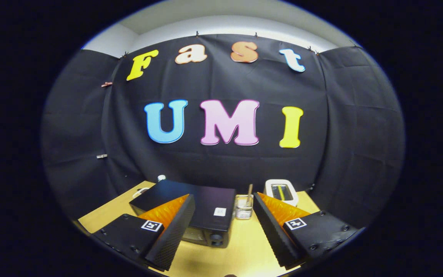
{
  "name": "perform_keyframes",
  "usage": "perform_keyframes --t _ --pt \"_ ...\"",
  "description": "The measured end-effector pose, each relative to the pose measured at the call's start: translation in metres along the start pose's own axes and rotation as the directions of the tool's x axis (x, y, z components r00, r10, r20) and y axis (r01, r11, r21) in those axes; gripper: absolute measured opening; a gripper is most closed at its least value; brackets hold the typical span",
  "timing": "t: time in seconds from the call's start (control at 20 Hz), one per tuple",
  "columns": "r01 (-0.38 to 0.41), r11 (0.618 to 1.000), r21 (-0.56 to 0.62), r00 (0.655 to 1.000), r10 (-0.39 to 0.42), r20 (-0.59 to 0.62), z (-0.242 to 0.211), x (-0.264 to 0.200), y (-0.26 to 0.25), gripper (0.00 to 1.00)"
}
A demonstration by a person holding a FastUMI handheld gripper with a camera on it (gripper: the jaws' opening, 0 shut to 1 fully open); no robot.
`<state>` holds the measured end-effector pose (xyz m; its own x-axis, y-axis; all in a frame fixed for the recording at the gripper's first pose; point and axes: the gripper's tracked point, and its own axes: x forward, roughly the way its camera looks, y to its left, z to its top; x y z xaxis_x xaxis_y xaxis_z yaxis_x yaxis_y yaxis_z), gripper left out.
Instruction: Open the toaster oven, put the food inside, and close the toaster oven door.
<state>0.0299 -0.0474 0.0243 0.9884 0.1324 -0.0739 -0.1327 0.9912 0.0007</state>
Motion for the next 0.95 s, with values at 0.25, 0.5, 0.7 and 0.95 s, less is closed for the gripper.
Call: perform_keyframes --t 0.25,0.5,0.7,0.95 --pt "0.112 0.994 -0.008 0.991 -0.111 0.073 0.023 -0.039 -0.052 0.99" --pt "0.128 0.991 -0.042 0.992 -0.127 0.013 0.003 -0.069 -0.061 0.99" --pt "0.125 0.992 -0.007 0.992 -0.125 -0.007 -0.004 -0.073 -0.051 0.99" --pt "0.124 0.992 0.018 0.992 -0.124 0.004 0.001 -0.064 -0.044 0.99"
